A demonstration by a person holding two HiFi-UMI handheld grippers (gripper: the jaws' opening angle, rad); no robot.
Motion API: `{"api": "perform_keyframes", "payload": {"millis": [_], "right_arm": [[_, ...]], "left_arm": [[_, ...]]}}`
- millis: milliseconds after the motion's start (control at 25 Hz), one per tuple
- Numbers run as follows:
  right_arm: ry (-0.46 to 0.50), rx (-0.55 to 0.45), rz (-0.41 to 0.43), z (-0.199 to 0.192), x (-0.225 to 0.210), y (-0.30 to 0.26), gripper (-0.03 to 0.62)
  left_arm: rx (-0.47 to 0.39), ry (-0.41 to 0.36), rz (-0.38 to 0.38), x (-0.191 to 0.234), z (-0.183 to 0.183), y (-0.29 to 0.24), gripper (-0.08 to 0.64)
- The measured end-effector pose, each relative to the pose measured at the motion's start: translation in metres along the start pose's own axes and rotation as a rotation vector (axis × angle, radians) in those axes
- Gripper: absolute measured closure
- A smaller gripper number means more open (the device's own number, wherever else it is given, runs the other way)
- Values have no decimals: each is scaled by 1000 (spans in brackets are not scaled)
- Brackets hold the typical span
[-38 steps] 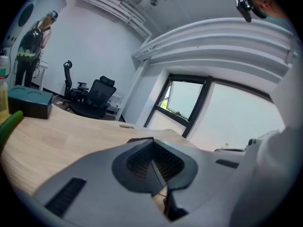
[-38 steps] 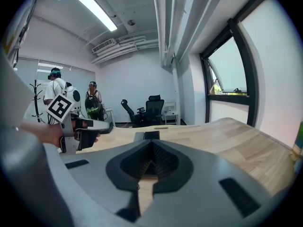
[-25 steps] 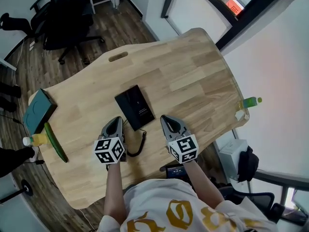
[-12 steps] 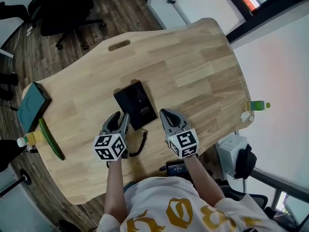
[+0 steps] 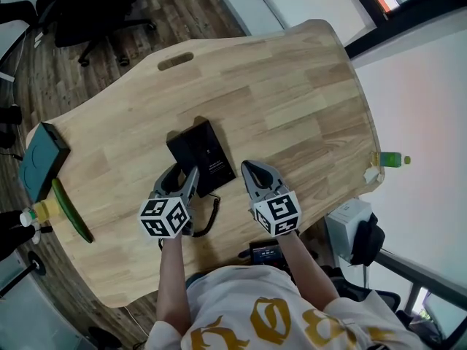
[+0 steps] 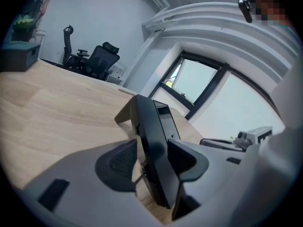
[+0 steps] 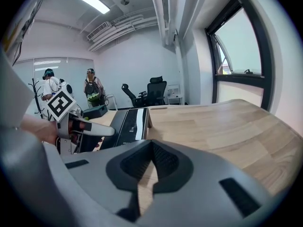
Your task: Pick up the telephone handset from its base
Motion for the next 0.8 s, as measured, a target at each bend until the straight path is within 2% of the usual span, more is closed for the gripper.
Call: {"api": "perform_keyframes", "payload": {"millis": [120, 480, 800], "right_arm": [[2, 6, 4, -2, 1, -1, 588], [-1, -7, 0, 1, 3, 5, 588], [1, -33, -26, 8, 1, 17, 588]], "left_arm": [[6, -1, -19, -1, 0, -3, 396], [1, -8, -42, -4, 3, 4, 442], [-24, 64, -116, -8, 6, 12, 474]]}}
Point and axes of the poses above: the fingertips, and each gripper's own axes: y backward along the fingers, x to its left, z out of its top, the point moved 9 cm from there along y, backward along the fingers, and after that the axes turned 2 degrees about -z, right-handed, at the moved point
